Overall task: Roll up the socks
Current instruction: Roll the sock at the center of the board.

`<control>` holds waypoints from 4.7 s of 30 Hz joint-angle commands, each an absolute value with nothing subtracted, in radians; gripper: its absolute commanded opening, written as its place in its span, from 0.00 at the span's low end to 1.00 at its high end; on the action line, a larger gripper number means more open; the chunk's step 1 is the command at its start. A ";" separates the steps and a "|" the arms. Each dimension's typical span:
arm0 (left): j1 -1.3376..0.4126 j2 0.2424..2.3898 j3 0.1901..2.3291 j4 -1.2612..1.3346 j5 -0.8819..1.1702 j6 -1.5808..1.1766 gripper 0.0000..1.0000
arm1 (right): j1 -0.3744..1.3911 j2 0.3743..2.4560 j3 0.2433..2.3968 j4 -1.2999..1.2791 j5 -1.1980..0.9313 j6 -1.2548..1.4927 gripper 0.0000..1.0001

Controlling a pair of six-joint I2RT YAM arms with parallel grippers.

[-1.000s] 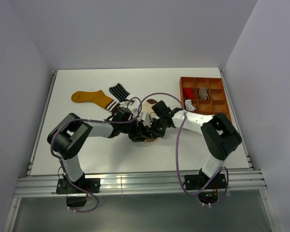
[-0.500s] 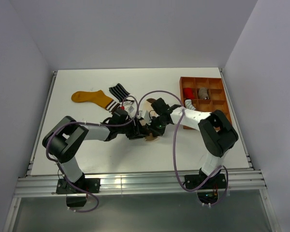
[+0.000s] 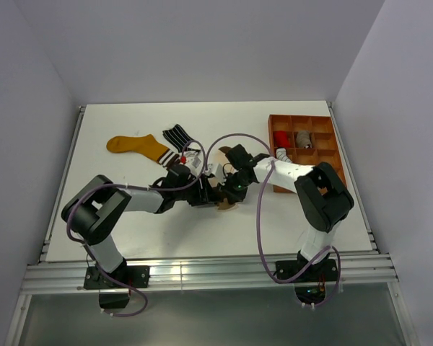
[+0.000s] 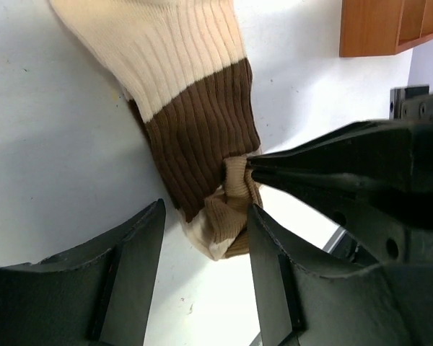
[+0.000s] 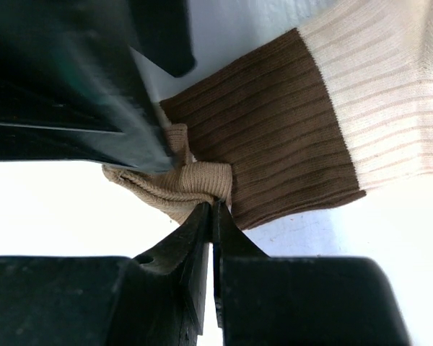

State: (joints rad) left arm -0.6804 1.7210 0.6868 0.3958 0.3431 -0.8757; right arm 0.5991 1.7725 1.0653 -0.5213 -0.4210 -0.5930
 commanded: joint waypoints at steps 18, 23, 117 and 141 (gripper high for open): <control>-0.770 1.637 0.660 0.523 0.305 -0.667 0.58 | 0.589 1.861 1.081 -0.577 -0.327 -0.577 0.07; -0.770 1.663 0.676 0.543 0.293 -0.673 0.57 | 0.589 1.865 1.084 -0.581 -0.325 -0.577 0.08; -0.597 1.970 0.974 -0.393 0.457 -1.029 0.00 | 0.659 1.109 0.612 -0.203 -0.427 -0.818 0.52; -0.598 1.968 0.966 -0.393 0.480 -1.042 0.00 | 0.992 1.399 0.566 0.126 -0.111 -0.974 0.51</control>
